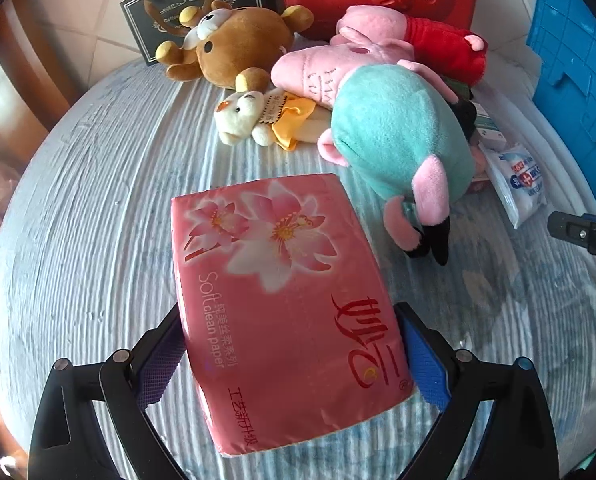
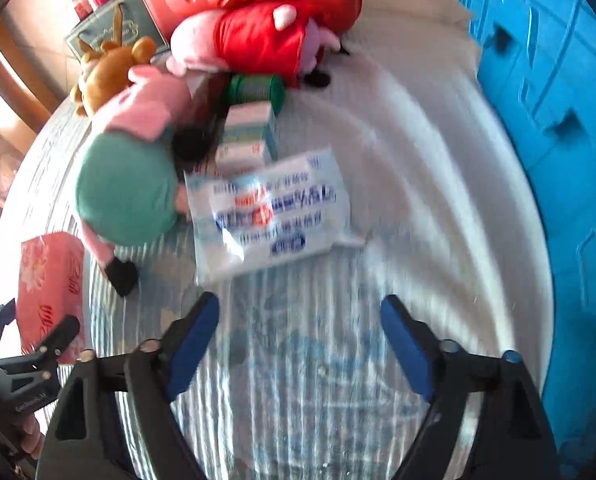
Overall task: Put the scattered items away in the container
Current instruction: 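Grasp the pink tissue pack with the left tool while the right tool grasps the white alcohol wipes pack, then carry the tissue pack in the left tool while the right tool carries the wipes pack to the bin, then open both tools to drop the tissue pack and wipes pack into the bin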
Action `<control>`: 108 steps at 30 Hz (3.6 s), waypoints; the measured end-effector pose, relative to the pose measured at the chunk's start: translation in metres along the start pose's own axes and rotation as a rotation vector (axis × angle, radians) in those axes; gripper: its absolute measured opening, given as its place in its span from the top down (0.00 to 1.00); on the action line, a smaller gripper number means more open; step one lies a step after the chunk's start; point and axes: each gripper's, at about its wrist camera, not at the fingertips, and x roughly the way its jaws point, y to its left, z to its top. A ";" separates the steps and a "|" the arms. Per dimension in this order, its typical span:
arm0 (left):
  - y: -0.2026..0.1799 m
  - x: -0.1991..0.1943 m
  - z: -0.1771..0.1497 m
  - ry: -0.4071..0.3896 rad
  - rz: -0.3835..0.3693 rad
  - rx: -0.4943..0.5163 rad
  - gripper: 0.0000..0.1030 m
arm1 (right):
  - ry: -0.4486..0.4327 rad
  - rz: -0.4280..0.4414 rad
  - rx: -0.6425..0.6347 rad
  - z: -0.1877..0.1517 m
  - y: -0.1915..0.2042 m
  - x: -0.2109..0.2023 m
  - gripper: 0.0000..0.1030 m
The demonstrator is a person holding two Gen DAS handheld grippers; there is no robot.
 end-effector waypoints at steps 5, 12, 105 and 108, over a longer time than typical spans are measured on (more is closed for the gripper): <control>-0.003 0.000 0.011 -0.020 -0.011 -0.015 0.05 | -0.004 0.004 -0.024 0.021 0.005 0.008 0.01; 0.008 0.004 0.031 -0.036 -0.029 -0.024 0.05 | 0.004 0.006 -0.066 0.043 0.006 0.037 0.00; -0.400 -0.389 -0.018 -0.692 -0.331 0.370 0.01 | -0.720 -0.185 0.301 -0.137 -0.317 -0.362 0.05; -0.398 -0.390 -0.019 -0.696 -0.328 0.364 0.01 | -0.718 -0.201 0.305 -0.138 -0.320 -0.364 0.00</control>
